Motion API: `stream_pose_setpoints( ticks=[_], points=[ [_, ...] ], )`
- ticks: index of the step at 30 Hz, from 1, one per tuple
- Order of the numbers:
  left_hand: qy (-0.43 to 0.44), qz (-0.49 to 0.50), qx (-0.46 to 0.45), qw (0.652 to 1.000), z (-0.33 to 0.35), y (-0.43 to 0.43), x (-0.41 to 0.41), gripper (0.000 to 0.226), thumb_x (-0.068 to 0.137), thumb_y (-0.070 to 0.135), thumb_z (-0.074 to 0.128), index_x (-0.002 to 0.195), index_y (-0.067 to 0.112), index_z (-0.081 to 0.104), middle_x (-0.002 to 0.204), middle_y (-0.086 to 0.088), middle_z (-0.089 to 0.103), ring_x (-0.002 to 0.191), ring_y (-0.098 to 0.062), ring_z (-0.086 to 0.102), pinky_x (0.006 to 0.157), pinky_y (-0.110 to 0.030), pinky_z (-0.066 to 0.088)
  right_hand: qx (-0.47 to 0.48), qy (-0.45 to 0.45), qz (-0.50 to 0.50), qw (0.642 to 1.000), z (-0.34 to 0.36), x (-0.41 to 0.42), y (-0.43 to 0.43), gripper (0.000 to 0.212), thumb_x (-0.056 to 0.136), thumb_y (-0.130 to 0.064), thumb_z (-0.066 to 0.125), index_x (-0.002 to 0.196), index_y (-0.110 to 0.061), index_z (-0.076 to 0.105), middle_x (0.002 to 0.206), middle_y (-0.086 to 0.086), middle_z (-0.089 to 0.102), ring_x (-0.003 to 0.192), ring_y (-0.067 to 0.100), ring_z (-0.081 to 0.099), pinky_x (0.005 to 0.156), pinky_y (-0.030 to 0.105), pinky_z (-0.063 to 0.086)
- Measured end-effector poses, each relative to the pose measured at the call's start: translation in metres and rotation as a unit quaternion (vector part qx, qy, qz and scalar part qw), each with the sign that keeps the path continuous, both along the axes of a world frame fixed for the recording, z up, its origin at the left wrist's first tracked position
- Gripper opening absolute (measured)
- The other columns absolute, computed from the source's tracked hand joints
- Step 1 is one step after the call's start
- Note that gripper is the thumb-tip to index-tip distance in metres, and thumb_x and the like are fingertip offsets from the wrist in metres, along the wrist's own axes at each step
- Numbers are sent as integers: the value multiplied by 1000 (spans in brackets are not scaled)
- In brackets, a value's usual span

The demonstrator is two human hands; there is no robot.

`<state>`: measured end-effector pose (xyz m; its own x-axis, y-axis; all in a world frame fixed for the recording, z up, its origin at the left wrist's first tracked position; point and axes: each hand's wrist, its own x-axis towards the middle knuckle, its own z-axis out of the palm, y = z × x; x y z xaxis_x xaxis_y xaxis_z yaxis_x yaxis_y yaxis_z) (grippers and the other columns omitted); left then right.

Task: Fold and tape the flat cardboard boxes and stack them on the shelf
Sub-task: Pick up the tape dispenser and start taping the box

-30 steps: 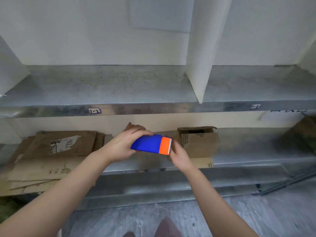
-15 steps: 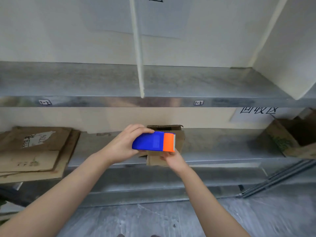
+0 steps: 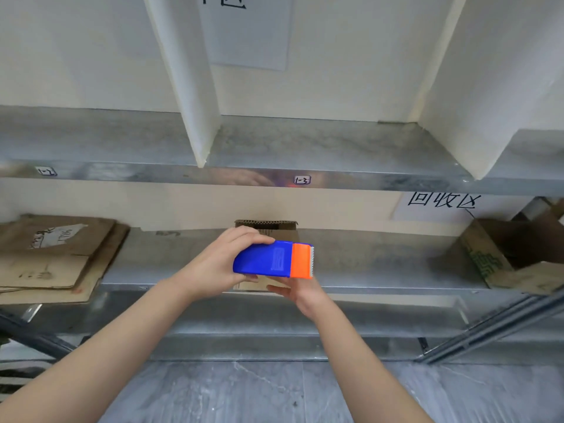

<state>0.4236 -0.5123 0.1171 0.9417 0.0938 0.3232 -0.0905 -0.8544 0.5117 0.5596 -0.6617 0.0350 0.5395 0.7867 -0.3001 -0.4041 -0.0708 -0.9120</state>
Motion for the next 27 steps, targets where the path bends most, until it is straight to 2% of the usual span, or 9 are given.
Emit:
stream_pose_setpoints(
  ticks=[3,5,7,9,14,17,19,23,27],
  points=[
    [4,2,4,1000,0,3,1,70,71,17,83,131,31,51,126,27,43,122,3,39,104,-9,25,24,24,-42,999,1,2,4,24,82,-26,66,105,-21,69,106,4,73,94,17,69,78,34,58],
    [16,8,7,1000,-3,8,0,70,71,18,83,132,33,51,125,29,41,121,4,38,104,-8,25,5,15,-85,996,0,4,7,19,78,-21,65,95,-24,71,95,2,75,83,12,69,70,27,57],
    [27,20,7,999,-7,17,-1,71,72,19,83,132,37,49,126,33,39,120,6,37,103,-7,24,-30,-6,-108,994,-2,8,10,22,81,-7,66,95,-23,70,87,-1,73,75,8,68,64,23,55],
    [35,30,2,999,-9,27,-3,72,73,23,83,132,41,47,126,36,38,121,6,37,103,-8,26,-62,-15,-122,990,-3,11,12,28,85,4,63,101,-18,68,85,-2,71,75,9,66,62,22,55],
    [45,27,-20,998,-10,54,-4,75,71,25,85,133,42,46,125,29,44,120,-2,44,103,-23,36,-103,-49,-116,987,4,16,29,21,87,4,61,88,-15,70,74,-1,67,68,11,60,57,18,50],
    [48,20,-27,998,-11,64,-2,76,70,24,84,133,44,45,125,29,44,120,-2,44,103,-23,36,-121,-59,-126,983,7,16,37,23,88,6,57,89,-14,69,81,2,68,75,12,63,60,20,51],
    [45,13,-27,999,-12,69,0,77,70,24,84,133,44,45,124,31,43,119,-1,43,102,-20,35,-142,-116,-140,973,8,18,38,28,85,7,54,84,-15,71,77,0,69,71,12,61,58,19,49],
    [52,12,-35,998,-16,73,3,77,70,25,84,134,44,44,122,32,41,119,1,40,101,-14,32,-195,-279,-169,925,14,20,36,24,83,-1,58,93,-15,75,89,-3,74,85,11,66,78,26,51],
    [62,33,-29,997,-17,88,0,76,70,25,85,134,39,47,118,20,45,115,-3,41,98,-17,35,-217,-328,-223,892,22,30,23,15,83,-25,72,72,-34,67,75,-17,68,76,3,63,63,17,44]
  ],
)
